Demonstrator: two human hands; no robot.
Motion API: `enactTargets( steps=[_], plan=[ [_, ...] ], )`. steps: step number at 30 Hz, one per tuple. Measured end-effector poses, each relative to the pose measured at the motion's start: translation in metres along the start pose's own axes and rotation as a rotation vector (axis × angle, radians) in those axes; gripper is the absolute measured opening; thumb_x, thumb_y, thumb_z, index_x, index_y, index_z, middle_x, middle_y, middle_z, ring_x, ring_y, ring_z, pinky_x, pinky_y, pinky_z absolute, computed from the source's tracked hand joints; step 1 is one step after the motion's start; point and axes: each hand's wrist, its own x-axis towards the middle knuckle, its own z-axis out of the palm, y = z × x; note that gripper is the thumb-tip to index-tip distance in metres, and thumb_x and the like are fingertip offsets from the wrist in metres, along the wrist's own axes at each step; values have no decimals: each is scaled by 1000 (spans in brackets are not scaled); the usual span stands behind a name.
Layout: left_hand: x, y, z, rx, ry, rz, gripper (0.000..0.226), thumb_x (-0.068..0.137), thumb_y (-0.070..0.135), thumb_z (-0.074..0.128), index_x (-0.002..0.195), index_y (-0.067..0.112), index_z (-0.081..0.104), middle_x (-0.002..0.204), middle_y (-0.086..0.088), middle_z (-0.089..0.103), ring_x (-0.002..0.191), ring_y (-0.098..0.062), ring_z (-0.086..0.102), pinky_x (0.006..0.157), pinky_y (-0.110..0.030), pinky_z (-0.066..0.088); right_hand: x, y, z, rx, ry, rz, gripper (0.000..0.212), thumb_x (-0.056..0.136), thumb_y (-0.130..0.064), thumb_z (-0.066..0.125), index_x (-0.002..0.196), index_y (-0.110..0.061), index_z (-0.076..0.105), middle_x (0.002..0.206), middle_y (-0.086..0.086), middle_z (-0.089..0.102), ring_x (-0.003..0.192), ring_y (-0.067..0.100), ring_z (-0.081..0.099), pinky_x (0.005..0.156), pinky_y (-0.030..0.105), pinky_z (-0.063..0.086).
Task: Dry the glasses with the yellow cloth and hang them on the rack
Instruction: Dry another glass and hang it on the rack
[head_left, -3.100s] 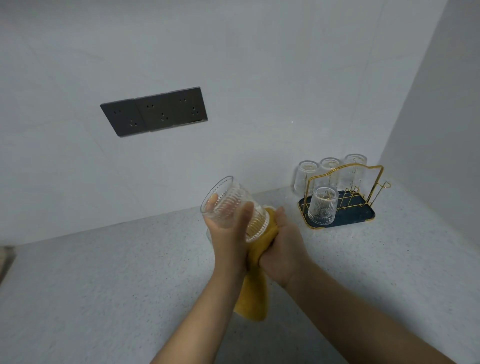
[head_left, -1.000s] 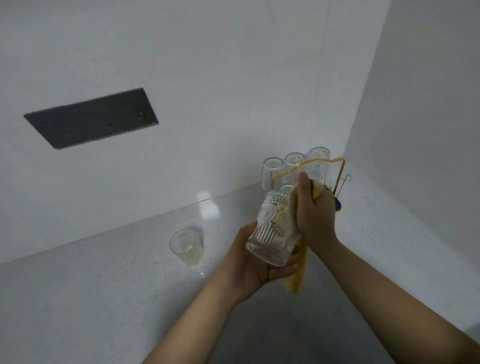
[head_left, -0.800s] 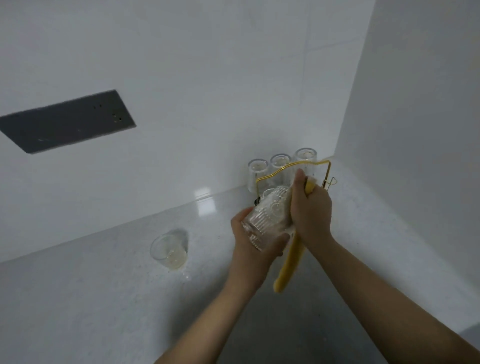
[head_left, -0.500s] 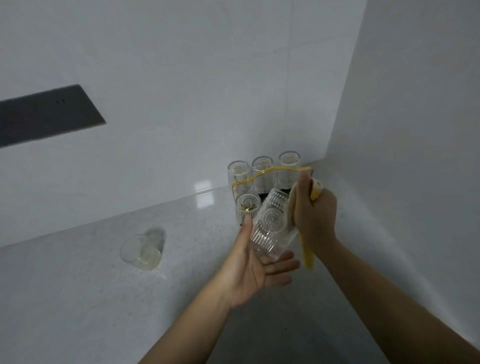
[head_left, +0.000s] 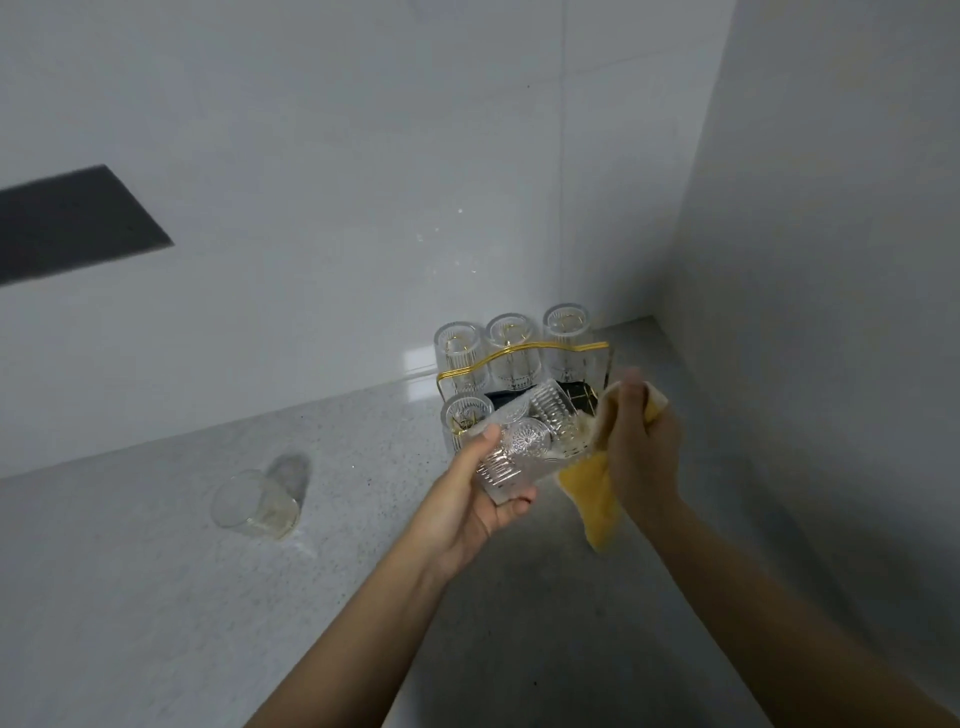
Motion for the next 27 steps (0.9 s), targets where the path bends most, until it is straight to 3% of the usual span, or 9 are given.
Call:
enactTargets(
  steps=[3,7,12,16,23,27],
  plan=[
    [15,16,-3,269,90,74,73,76,36,75,136,12,41,130,-20,56,62,-19,65,53,-24,53,18,4,-14,-2,91,179,47,97,-43,34,57,-21,47,54,0,49,48,7,54,59,27,46],
    [34,41,5,738,203,217,63,73,35,80,125,24,47,114,-12,63,63,-16,63,53,-25,49,28,3,-28,-68,93,285,48,97,-45,32,63,-15,49,60,2,52,56,13,53,56,23,40],
    [59,60,25,1323,252,412,70,67,43,80,126,30,47,127,5,52,108,-12,56,84,-32,49,34,5,-27,-95,59,388,49,96,-46,32,71,-10,55,64,3,57,63,17,56,58,26,42],
    [78,62,41,1742,312,413,79,70,49,75,136,27,38,129,2,51,103,-19,60,74,-30,44,37,-1,-16,-97,12,426,43,96,-45,31,72,-16,53,64,-1,55,62,12,52,54,22,34],
    [104,48,42,2051,308,368,77,75,50,72,137,23,35,124,-4,55,105,-24,60,66,-30,41,42,3,-5,-94,-28,503,35,96,-45,33,70,-26,46,70,-1,51,67,11,49,55,23,35],
    [119,38,34,2154,294,321,77,75,56,71,135,21,39,126,-6,59,121,-27,52,98,-39,41,43,3,-1,-100,-40,538,34,95,-48,33,72,-26,45,73,-1,50,71,13,50,57,23,35]
  ],
)
